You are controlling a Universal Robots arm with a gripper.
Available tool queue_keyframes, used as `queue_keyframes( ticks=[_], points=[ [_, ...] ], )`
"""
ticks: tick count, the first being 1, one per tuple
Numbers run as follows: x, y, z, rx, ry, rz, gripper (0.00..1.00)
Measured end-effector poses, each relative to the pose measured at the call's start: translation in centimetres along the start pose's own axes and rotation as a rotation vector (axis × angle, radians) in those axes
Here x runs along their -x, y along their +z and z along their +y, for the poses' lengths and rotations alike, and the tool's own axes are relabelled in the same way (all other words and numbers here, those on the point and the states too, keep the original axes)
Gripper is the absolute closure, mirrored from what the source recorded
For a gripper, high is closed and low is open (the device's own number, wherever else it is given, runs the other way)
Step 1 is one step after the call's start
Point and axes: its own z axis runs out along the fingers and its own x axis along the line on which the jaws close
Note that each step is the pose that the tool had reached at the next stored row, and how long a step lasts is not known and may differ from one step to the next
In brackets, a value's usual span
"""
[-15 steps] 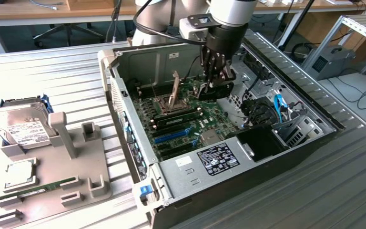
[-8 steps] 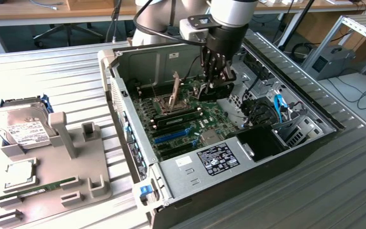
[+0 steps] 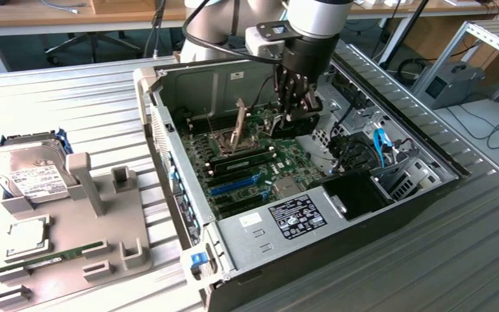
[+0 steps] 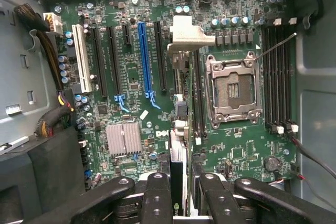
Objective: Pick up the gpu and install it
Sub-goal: 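Insert the gpu into the slot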
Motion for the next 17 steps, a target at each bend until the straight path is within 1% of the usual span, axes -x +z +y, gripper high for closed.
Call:
queue_keyframes(
  ticks=[3,5,17],
  points=[
    [-0.06,0.02,0.00,0.0000,0.000,0.0000,0.74],
    [-0.35,0.20,-0.02,0.0000,0.000,0.0001,0.74],
    [-0.53,0.40,-0.03,0.0000,0.000,0.0001,0.74]
  ],
)
